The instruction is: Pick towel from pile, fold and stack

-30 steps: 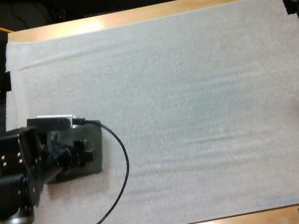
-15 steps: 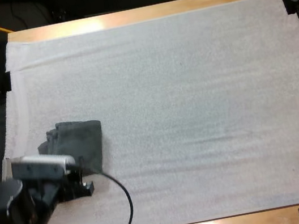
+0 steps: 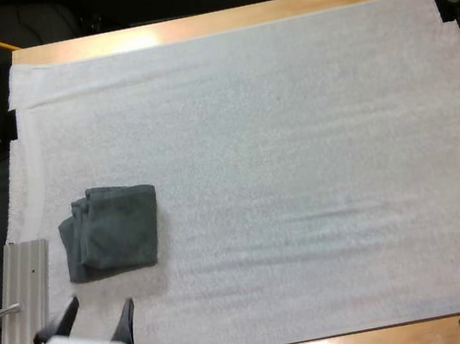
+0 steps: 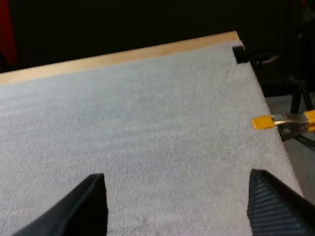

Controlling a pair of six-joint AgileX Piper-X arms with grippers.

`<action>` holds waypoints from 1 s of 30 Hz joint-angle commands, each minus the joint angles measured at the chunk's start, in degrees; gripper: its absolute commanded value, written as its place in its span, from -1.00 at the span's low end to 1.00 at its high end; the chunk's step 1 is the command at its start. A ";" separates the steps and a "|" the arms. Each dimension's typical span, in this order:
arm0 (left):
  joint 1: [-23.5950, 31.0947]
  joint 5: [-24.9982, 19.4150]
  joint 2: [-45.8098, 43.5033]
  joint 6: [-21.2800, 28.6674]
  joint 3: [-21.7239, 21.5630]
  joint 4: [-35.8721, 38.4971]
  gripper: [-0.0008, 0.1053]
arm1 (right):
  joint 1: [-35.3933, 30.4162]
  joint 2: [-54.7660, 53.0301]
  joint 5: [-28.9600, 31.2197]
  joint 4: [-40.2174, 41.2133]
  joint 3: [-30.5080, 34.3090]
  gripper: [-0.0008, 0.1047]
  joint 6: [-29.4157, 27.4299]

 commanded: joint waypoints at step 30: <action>-0.14 0.22 -12.47 1.57 5.50 0.93 0.22 | 0.04 -11.28 -1.89 -6.17 3.82 0.14 -0.07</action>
